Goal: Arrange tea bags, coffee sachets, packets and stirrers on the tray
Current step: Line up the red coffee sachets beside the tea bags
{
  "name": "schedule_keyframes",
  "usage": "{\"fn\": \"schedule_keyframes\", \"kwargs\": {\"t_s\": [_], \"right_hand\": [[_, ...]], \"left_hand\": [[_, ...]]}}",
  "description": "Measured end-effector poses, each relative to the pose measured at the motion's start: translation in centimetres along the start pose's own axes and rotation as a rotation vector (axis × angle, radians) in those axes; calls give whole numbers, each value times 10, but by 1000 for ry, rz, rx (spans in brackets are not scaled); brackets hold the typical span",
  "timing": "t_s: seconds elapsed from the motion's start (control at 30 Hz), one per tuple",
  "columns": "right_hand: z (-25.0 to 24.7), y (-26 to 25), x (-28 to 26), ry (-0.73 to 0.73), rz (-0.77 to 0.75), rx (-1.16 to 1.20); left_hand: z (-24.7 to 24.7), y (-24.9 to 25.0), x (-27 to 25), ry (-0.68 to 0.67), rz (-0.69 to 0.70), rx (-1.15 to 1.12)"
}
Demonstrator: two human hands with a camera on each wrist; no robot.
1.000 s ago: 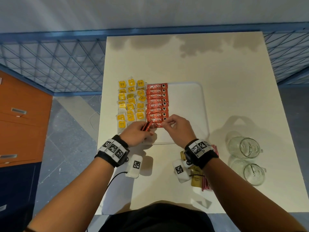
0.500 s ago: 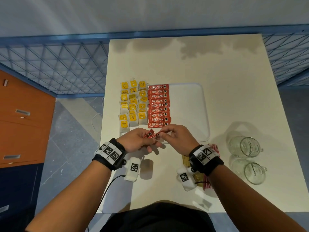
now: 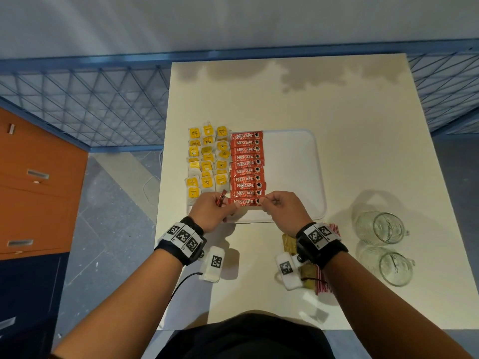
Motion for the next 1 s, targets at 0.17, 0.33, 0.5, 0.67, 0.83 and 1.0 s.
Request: {"fn": "schedule_keyframes", "kwargs": {"t_s": [0.17, 0.33, 0.5, 0.67, 0.83, 1.0], "right_hand": [[-3, 8, 14, 82, 46, -107], [1, 7, 18, 102, 78, -186], [3, 9, 20, 97, 90, -251], [1, 7, 20, 108, 88, -285], [0, 4, 17, 127, 82, -246], [0, 3, 12, 140, 23, -196]], "left_hand": [[8, -12, 10, 28, -80, 139], [7, -20, 16, 64, -154, 235], [3, -21, 18, 108, -190, 236], [3, -19, 20, 118, -202, 257], [2, -18, 17, 131, -219, 220], [1, -11, 13, 118, -172, 217]]}}
Point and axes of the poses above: each hand's wrist, its own x-axis towards the middle knuckle, its own z-axis out of the palm, y = z × x, the point moved 8 cm from there along x, towards the middle knuckle, and after that the axes turned 7 degrees about x, right-handed, at the moved point
